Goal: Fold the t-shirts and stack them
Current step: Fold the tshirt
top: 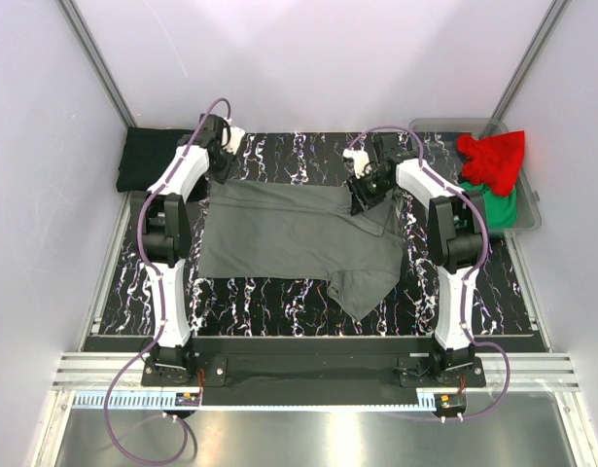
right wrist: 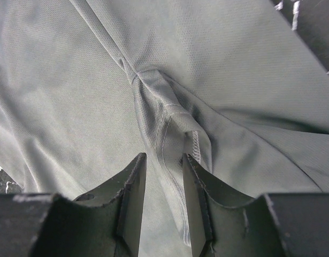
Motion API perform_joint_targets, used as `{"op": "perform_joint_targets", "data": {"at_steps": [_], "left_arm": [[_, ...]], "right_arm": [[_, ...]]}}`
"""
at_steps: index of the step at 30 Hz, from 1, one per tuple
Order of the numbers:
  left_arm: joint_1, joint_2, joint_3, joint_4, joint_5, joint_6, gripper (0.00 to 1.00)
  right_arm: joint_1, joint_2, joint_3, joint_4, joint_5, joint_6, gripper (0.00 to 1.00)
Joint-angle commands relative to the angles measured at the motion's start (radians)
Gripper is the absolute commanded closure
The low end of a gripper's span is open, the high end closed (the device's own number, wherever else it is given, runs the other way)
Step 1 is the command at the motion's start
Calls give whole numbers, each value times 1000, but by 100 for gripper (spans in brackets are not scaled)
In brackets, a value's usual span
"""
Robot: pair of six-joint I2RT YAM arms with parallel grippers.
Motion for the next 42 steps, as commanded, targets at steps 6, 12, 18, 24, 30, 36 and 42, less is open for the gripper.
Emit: {"op": "perform_joint_targets", "data": {"at_steps": [6,12,18,24,30,36,42], "left_arm": [[-3,-64,-4,31,-17,15,67],[-5,-62,-2,33,-16,15,67],[-7,-58,1,33,-13,14,66],[-10,-70,-5,33,-17,18,66],[-11,-76,-13,33,-20,24,66],[-11,-73,-8,33,-19,23,66],[-13,-71,-4,33,-14,18,66]], "right_arm": [[-5,28,39,-19,-54,14,60],[-5,18,37,-20,-27,-6,60],[-3,21,37,-17,16,-32,60],[-5,51,65,-20,13,-23,60],[-3,56,83,-56,-67,-20,60],[0,12,57,-97,-176,-11,60],[18,-47,-12,-97,-174,-6,60]]}}
